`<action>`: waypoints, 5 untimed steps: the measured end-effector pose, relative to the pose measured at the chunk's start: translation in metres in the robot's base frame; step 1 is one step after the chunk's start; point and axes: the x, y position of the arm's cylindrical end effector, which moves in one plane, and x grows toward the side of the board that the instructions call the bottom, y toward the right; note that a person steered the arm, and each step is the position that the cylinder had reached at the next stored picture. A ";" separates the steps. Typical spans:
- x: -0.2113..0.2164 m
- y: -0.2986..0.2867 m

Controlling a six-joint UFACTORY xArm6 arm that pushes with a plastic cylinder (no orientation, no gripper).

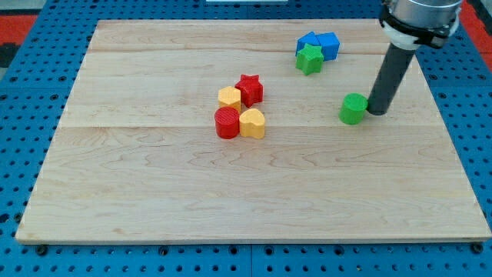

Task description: Place the green circle diagonal to the green star

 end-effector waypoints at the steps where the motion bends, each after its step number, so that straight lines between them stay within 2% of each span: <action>1: 0.009 -0.002; 3: 0.047 -0.002; 4: 0.029 -0.049; 5: -0.007 -0.058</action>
